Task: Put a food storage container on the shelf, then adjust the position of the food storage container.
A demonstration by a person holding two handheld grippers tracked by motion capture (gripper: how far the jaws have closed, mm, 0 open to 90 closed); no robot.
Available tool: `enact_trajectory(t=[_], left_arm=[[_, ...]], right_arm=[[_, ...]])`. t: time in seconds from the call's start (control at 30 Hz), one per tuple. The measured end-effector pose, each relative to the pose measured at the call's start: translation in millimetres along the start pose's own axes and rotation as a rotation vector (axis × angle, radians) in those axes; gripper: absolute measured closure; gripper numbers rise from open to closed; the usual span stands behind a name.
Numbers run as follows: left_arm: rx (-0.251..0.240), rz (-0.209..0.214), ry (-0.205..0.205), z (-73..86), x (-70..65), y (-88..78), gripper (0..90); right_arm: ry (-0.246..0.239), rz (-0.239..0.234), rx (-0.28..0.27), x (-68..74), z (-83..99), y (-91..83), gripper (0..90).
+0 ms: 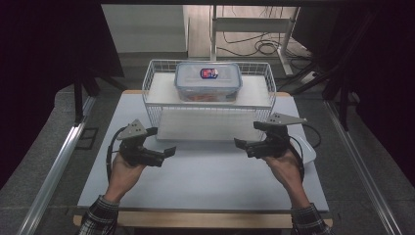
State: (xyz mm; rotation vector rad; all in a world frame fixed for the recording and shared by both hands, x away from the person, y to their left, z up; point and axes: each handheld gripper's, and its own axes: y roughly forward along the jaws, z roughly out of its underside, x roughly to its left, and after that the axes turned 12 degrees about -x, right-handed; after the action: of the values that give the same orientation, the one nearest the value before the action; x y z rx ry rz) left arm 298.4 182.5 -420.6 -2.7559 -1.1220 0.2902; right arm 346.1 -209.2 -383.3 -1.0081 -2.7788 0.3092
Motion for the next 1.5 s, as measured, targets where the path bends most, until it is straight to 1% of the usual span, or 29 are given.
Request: enact_trajectory(t=[0.07,0.17,0.23,0.3,0.43,0.47,0.6,0.67,0.8,0.83,0.97,1.03,1.07,1.1,1.13,1.27,1.37,1.4,1.5], left_arm=[[0.014,-0.004,0.003,7.3,-0.5,-0.3,2.1],[0.025,-0.021,0.026,15.4,-2.5,-1.7,2.5],[0.030,-0.029,0.029,19.9,-3.2,-3.0,2.5],[0.038,-0.042,0.041,24.7,-4.8,-4.0,2.6],[0.047,-0.044,0.019,36.7,-5.7,-3.7,2.9],[0.055,-0.049,0.021,40.1,-5.9,-2.9,3.0],[0.091,-0.060,0.022,53.7,-7.1,-0.5,3.4],[0.096,-0.067,0.030,59.6,-8.5,-1.0,3.9],[0.112,-0.093,0.069,69.4,-10.7,-4.0,3.8],[0.113,-0.096,0.069,71.1,-10.7,-4.8,3.7],[0.122,-0.104,0.048,83.4,-8.0,-10.3,3.1],[0.136,-0.112,0.037,88.8,-6.7,-12.6,3.1],[0.148,-0.120,0.039,91.5,-6.1,-14.2,2.9],[0.149,-0.123,0.039,92.5,-6.1,-15.1,2.9],[0.151,-0.127,0.043,92.9,-5.7,-16.7,2.9],[0.144,-0.130,0.038,93.5,-4.9,-18.0,2.8],[0.157,-0.130,0.041,96.0,-3.9,-16.1,2.8],[0.165,-0.130,0.044,96.6,-3.8,-15.8,2.8],[0.168,-0.132,0.046,97.2,-3.4,-15.0,2.8]], right_arm=[[0.006,-0.007,0.001,1.5,6.8,-1.2,1.8],[-0.002,-0.009,0.015,3.2,14.0,-1.9,2.3],[0.009,-0.008,0.010,3.7,18.7,-4.0,2.4],[0.025,-0.013,0.012,3.3,23.6,-5.3,2.6],[0.041,-0.004,0.007,4.1,36.3,-8.6,3.1],[0.046,-0.005,0.010,4.9,39.9,-8.7,3.1],[0.029,0.014,0.023,8.2,52.2,-7.9,3.1],[0.032,0.015,0.028,9.1,57.8,-7.8,3.2],[0.046,0.014,0.052,10.7,70.5,-8.8,3.6],[0.050,0.015,0.062,11.3,75.0,-9.7,3.7],[0.056,0.020,0.089,11.3,92.0,-11.9,3.8],[0.065,0.022,0.120,11.3,99.7,-11.5,3.8],[0.061,0.022,0.133,10.7,103.3,-10.8,3.8],[0.060,0.028,0.145,10.1,106.0,-10.1,3.7],[0.061,0.031,0.152,9.5,106.8,-9.6,3.6],[0.091,0.049,0.172,5.9,106.0,-9.3,0.6],[0.112,0.068,0.184,1.3,102.1,-12.0,0.2],[0.118,0.081,0.185,-1.0,100.1,-13.7,0.6],[0.142,0.114,0.157,-10.9,93.1,-22.2,8.3]])
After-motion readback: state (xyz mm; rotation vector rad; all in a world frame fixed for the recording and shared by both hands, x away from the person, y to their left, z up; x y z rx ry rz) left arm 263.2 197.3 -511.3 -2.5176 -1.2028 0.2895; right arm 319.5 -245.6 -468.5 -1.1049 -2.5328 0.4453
